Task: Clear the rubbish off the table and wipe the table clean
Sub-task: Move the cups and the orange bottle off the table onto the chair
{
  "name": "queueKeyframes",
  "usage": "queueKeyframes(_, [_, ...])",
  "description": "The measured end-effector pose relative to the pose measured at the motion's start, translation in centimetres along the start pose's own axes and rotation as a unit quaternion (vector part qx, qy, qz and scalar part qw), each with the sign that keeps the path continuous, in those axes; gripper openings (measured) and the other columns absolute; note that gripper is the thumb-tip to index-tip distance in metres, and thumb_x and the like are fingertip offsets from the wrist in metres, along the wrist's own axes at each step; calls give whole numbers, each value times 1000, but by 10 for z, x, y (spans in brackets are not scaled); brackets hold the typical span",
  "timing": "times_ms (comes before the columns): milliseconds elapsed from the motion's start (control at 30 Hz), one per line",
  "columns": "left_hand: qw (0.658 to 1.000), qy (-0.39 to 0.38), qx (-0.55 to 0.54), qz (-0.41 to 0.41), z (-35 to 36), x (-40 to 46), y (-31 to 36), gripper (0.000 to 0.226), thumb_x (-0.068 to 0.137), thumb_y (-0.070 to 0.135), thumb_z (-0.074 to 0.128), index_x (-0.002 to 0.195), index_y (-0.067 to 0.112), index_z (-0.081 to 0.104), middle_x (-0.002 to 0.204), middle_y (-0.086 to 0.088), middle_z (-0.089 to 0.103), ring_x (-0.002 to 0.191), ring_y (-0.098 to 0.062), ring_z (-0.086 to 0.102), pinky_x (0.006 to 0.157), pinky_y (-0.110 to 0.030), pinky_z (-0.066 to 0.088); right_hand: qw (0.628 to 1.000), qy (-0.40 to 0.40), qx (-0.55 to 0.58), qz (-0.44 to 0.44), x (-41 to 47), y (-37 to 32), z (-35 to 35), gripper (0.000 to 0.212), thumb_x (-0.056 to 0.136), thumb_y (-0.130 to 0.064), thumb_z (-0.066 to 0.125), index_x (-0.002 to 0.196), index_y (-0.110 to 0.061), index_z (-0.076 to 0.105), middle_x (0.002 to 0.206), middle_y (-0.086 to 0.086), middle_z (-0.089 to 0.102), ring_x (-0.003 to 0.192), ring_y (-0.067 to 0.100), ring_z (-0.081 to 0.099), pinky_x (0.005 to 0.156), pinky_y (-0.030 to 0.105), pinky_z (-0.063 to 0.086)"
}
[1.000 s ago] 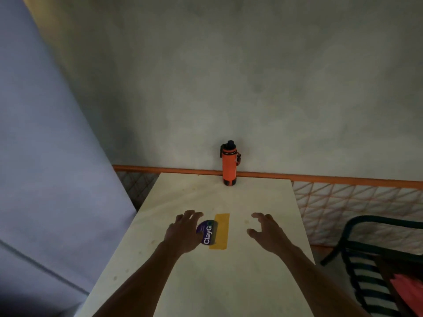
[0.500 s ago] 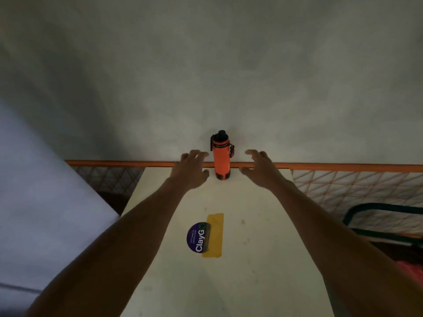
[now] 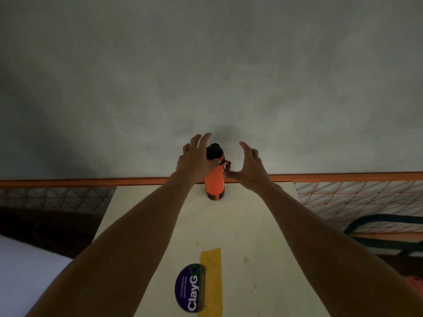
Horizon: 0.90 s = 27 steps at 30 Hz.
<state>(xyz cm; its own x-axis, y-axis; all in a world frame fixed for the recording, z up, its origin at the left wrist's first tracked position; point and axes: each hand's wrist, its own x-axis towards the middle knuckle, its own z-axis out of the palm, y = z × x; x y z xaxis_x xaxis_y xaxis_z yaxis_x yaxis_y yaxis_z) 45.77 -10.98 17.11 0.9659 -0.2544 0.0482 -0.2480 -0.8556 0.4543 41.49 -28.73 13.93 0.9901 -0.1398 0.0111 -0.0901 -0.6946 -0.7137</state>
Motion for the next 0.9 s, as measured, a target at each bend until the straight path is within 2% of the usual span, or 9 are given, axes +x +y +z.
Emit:
queueKeyframes(133, [999, -13, -39, -1, 30, 27, -16, 94, 84, 46, 74, 157, 37, 15, 163, 0, 18, 142, -39, 33, 107, -53, 42, 998, -39, 38, 37, 29, 23, 37, 118, 67, -34, 88, 155, -28, 10, 156, 5, 23, 141, 29, 32, 110, 46, 38])
queueKeyframes(233, [997, -14, -75, -13, 52, 36, -23, 94, 81, 50, 76, 155, 37, 18, 157, -2, 28, 132, -36, 49, 105, -49, 46, 994, -68, 69, 52, 43, 35, 61, 120, 65, -30, 89, 156, -26, 10, 155, 6, 26, 140, 29, 34, 110, 49, 38])
queueKeyframes(333, [995, 25, -90, -28, 72, 42, -29, 87, 79, 48, 79, 149, 32, 31, 149, 0, 37, 121, -32, 60, 100, -47, 50, 988, -94, 112, 57, 54, 43, 83, 122, 51, -42, 85, 152, -28, 19, 144, 3, 40, 129, 26, 47, 103, 50, 47])
queueKeyframes(400, [994, 54, -94, -23, 76, 43, -28, 86, 76, 47, 82, 145, 30, 34, 144, 1, 42, 116, -30, 62, 97, -47, 52, 985, -83, 134, 64, 55, 47, 95, 112, 44, -50, 78, 143, -29, 30, 134, -1, 49, 119, 22, 53, 95, 49, 53])
queueKeyframes(533, [993, 61, -97, -37, 73, 42, -26, 86, 70, 44, 86, 141, 28, 41, 138, 1, 45, 113, -28, 63, 98, -46, 51, 986, -32, 141, 78, 48, 51, 109, 78, 63, -45, 80, 130, -27, 44, 122, -5, 58, 109, 18, 58, 89, 45, 53])
queueKeyframes(633, [991, 64, -111, -29, 69, 22, -21, 85, 64, 38, 90, 136, 28, 47, 133, 3, 48, 111, -25, 63, 96, -43, 53, 985, -4, 156, 73, 30, 48, 104, 58, 70, -38, 81, 119, -28, 53, 109, -11, 63, 102, 14, 60, 83, 36, 51])
queueKeyframes(733, [989, 80, -121, -14, 64, -4, -12, 86, 60, 38, 92, 134, 31, 48, 129, 7, 51, 110, -19, 62, 90, -35, 54, 985, 9, 165, 53, 5, 48, 90, 57, 71, -36, 82, 120, -31, 52, 109, -14, 61, 100, 9, 58, 83, 32, 49])
queueKeyframes(800, [987, 88, -134, -3, 49, -19, 2, 85, 61, 39, 91, 134, 33, 49, 129, 10, 52, 111, -17, 61, 89, -30, 51, 983, 18, 177, 37, -14, 46, 74, 62, 71, -38, 82, 123, -30, 50, 113, -14, 58, 99, -2, 54, 81, 24, 46])
queueKeyframes(900, [985, 98, -140, 20, 19, -41, 31, 81, 64, 45, 86, 135, 40, 47, 133, 14, 53, 115, -15, 60, 94, -35, 52, 983, 29, 183, 4, -41, 42, 47, 76, 69, -35, 84, 132, -30, 44, 125, -10, 50, 105, -7, 47, 81, 15, 39])
